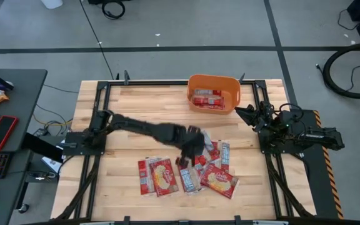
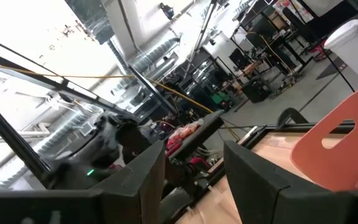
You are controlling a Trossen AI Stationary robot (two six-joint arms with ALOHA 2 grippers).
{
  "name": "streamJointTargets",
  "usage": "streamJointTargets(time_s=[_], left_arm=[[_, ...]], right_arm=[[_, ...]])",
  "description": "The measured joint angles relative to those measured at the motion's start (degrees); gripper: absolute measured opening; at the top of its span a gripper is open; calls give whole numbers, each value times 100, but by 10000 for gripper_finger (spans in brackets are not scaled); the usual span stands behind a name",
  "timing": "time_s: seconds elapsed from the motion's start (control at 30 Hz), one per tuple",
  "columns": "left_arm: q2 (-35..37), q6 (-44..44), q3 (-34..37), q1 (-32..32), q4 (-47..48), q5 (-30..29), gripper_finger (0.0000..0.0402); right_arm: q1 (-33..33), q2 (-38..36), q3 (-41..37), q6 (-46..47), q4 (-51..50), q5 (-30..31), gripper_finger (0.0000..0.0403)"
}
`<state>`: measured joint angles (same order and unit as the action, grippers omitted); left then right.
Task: Sort popcorn bags into baskets
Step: Put the red popcorn bag into the orange bin
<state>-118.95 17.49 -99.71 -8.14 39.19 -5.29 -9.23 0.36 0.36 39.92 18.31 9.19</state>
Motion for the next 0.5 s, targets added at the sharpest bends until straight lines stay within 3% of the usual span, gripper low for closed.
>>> streamJointTargets(time_s=[0.17, 0.5], left_arm=[[8, -489, -8, -607, 512, -251, 131], [-64, -1719, 142, -1654, 2438, -322, 130]], right_arm=[[-1, 0, 0, 0, 2, -4, 170], [-2, 0, 0, 0, 0, -2, 170]])
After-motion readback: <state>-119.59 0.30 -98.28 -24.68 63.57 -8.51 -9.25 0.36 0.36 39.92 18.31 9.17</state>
